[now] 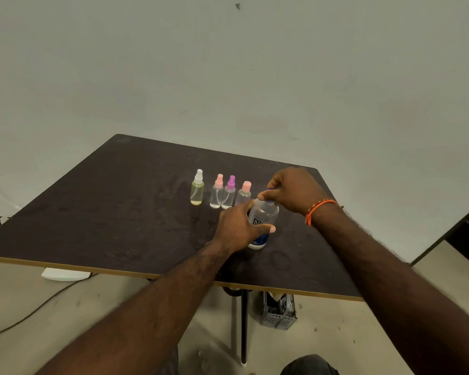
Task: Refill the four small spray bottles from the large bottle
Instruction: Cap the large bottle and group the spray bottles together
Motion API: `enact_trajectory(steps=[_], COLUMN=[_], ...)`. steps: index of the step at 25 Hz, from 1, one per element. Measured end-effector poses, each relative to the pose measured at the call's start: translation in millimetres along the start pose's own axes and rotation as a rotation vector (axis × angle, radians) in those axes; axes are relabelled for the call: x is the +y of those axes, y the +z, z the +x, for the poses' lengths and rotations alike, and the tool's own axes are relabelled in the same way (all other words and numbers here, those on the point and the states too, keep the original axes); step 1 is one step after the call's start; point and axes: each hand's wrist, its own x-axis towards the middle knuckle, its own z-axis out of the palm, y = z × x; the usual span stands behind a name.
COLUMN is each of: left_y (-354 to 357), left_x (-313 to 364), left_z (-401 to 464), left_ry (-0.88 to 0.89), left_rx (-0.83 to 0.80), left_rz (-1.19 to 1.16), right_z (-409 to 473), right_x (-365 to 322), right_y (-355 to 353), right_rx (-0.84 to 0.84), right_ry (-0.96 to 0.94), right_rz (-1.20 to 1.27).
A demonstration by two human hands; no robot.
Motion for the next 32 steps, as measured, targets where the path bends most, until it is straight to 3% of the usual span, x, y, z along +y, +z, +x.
enact_trajectory(steps=[3, 8, 16, 21, 28, 32], left_y=[-1, -1, -1, -2, -2, -2], left_x=[1, 1, 2, 2, 5, 3], left_z=[-1, 0, -1, 0, -2, 0], left_ry=[-0.009, -0.02, -0.024, -0.028, -0.034, -0.047], left_rx=[-0.003, -0.009, -0.006, -0.018, -0.017, -0.037], left_rz=[-0.007, -0.009, 0.013, -0.013, -0.006, -0.021], right_z=[-3, -9, -5, -11, -6, -13], right_x=[4, 5, 10, 10, 11, 15], right_y=[-1, -11, -4, 3, 15, 20], right_rx=[0.005, -0.089, 0.008, -0.085, 0.104, 0.03], right_ry=[0.023, -0.136, -0.001, -0.129, 0.025, -0.096], right_rz=[-0.037, -0.025, -0.093, -0.026, -0.151, 0.054])
